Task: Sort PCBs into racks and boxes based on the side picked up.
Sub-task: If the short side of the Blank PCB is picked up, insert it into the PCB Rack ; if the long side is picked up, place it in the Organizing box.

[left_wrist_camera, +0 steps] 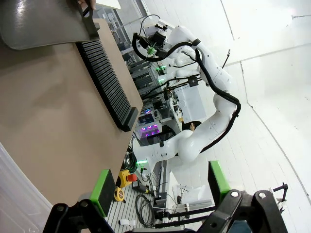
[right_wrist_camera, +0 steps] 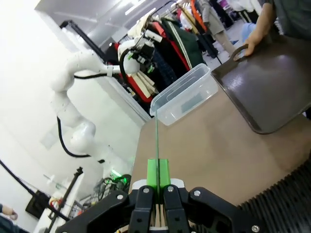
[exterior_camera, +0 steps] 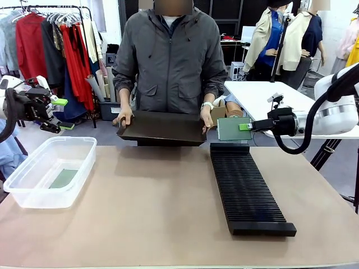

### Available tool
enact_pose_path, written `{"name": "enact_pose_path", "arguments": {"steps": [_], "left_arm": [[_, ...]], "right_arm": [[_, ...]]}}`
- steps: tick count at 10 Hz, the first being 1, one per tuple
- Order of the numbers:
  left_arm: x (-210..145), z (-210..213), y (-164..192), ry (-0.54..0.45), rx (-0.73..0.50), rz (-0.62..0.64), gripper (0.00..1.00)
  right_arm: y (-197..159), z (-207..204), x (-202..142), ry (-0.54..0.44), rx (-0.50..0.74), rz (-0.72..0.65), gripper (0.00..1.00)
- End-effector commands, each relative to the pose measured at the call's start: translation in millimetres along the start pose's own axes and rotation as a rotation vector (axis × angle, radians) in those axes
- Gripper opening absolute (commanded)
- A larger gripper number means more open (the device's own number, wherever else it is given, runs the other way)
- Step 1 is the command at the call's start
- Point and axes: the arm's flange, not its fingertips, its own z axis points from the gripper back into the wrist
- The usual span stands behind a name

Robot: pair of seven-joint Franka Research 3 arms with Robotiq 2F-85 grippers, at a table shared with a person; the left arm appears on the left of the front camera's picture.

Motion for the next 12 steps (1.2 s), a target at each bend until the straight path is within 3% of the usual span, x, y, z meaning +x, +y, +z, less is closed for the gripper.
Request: {"name": "enact_pose_path", "arguments": {"steps": [1, 6, 8, 12], "left_arm": [[-0.6, 0.6, -2.6, 0.002, 0.008, 0.004, 1.0], [-0.6, 0.6, -2.6, 0.002, 0.008, 0.004, 1.0], [-0.6, 0.6, -2.6, 0.002, 0.008, 0.004, 1.0], [-0.6, 0.6, -2.6, 0.002, 0.008, 0.004, 1.0]], "right_arm": [[-9.5, 19.2, -1.1, 0.035, 0.025, 0.12, 0.0], [-34.2, 39.6, -27.1, -0.021, -0.075, 0.333, 0.0], [-45.7, 35.8, -32.3, -0.001, -0.115, 0.416, 0.0], [-81.2, 33.7, -51.5, 0.0, -0.152, 0.438, 0.0]]}}
